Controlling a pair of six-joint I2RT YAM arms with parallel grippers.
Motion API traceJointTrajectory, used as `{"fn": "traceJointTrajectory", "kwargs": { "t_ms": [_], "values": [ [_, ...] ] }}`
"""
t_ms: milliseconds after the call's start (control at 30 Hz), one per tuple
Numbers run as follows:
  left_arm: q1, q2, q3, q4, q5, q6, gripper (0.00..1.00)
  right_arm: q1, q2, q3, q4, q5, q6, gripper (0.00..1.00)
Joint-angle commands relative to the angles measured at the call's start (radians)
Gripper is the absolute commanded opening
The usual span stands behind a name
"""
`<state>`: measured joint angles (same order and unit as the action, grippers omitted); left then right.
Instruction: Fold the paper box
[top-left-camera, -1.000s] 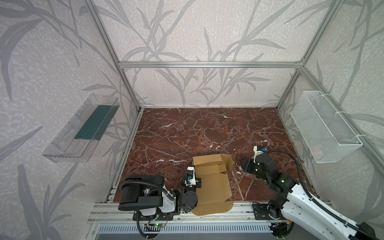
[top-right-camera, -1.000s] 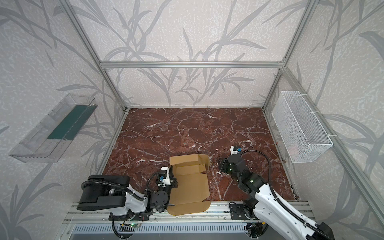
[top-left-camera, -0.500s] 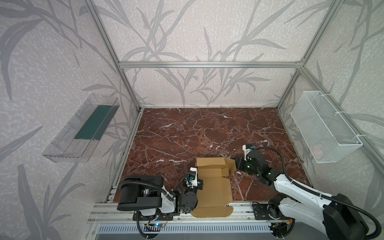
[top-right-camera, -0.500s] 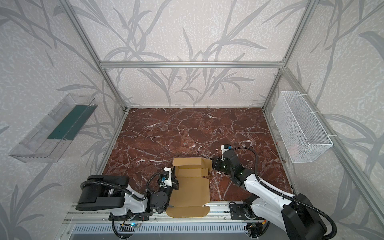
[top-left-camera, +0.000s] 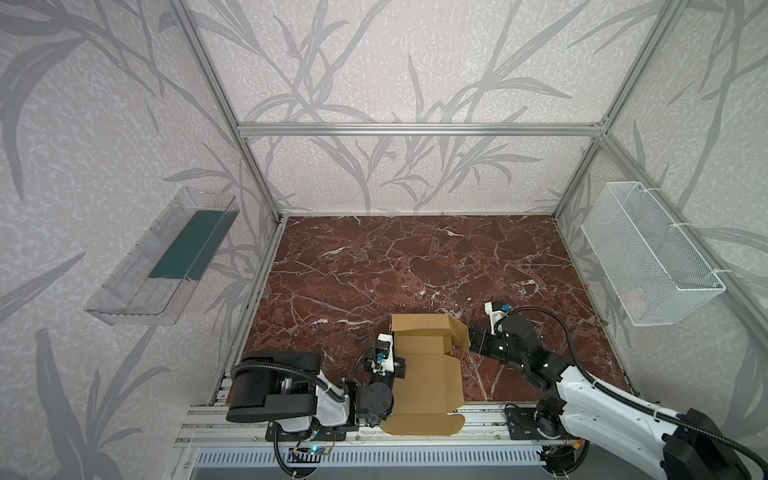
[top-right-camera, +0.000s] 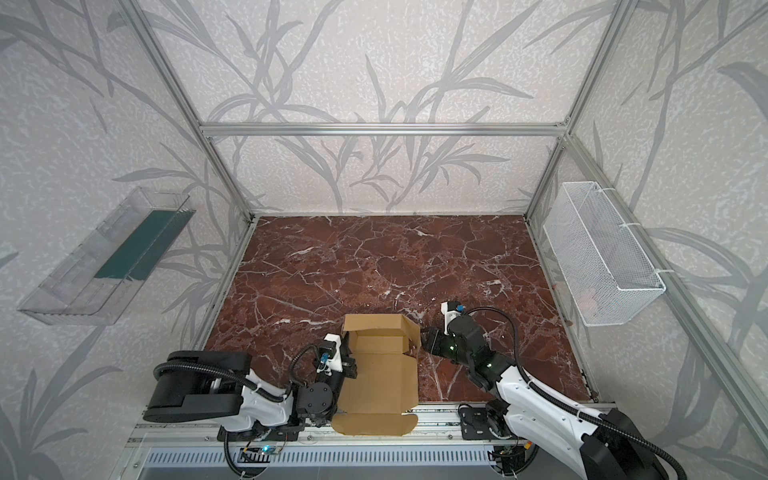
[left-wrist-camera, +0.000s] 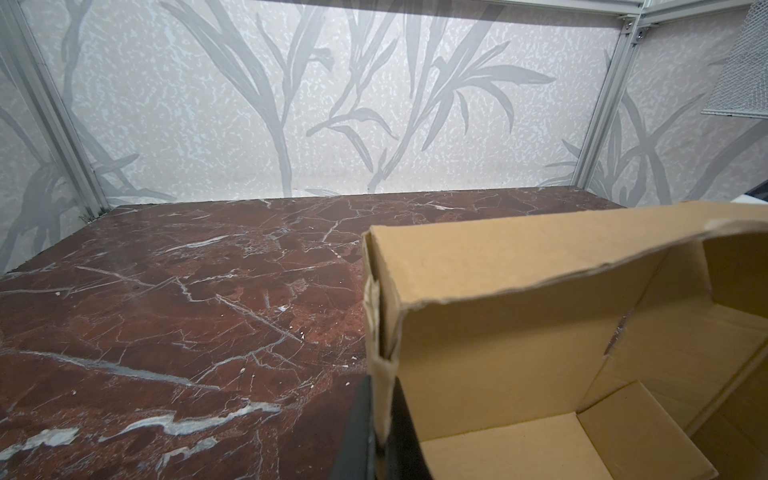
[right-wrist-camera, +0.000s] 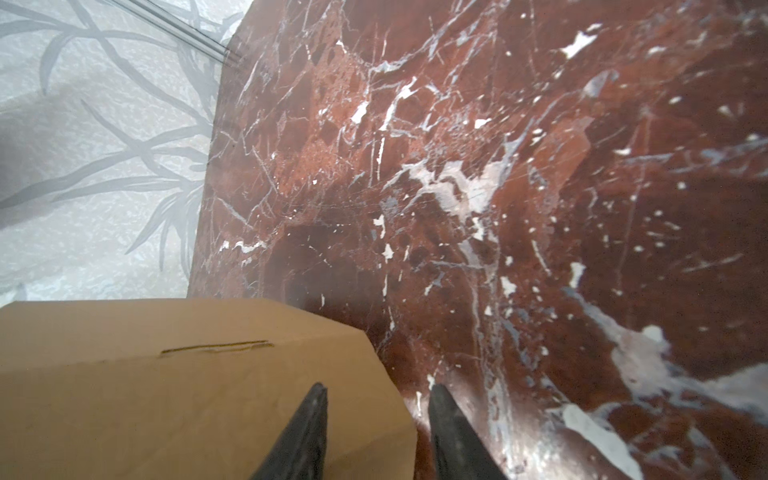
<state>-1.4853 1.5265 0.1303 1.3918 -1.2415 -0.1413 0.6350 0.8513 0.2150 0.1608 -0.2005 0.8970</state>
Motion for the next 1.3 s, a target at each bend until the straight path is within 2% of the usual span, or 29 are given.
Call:
{"fn": "traceJointTrajectory", "kwargs": {
  "t_ms": [0,233,567,633,700,867,933,1067,1133,1267],
  "values": [
    [-0.006,-0.017,0.018,0.026,-0.032,0.003,0.00,0.020,-0.026,-0.005,0.008,0.019,0.007,0.42],
    [0.001,-0.044,0.015,0.026,-0.073,-0.036,0.00,0.029,-0.027,0.005,-0.021,0.039,-0.010,0.42],
    [0.002,-0.274,0.041,-0.005,-0.065,0.151,0.00,0.027,-0.157,0.049,-0.148,0.105,-0.060,0.45],
    [0.002,-0.356,0.061,-0.097,-0.073,0.151,0.00,0.026,-0.185,0.083,-0.194,0.111,-0.088,0.45],
    [0.003,-0.461,0.093,-0.291,-0.072,0.096,0.00,0.025,-0.203,0.116,-0.227,0.108,-0.117,0.45],
    [0.052,-0.768,0.210,-1.076,0.004,-0.288,0.00,0.024,-0.204,0.190,-0.270,0.063,-0.185,0.46],
    [0.072,-0.855,0.199,-1.148,0.053,-0.284,0.00,0.023,-0.208,0.208,-0.285,0.065,-0.190,0.46],
    [0.074,-0.952,0.164,-1.201,0.049,-0.304,0.00,0.022,-0.220,0.244,-0.338,0.137,-0.218,0.46],
    [0.074,-0.948,0.171,-1.256,0.044,-0.337,0.00,0.016,-0.212,0.268,-0.349,0.145,-0.225,0.46],
    [0.074,-0.898,0.181,-1.244,0.056,-0.339,0.00,0.012,-0.177,0.321,-0.326,0.149,-0.248,0.47]
  ]
}}
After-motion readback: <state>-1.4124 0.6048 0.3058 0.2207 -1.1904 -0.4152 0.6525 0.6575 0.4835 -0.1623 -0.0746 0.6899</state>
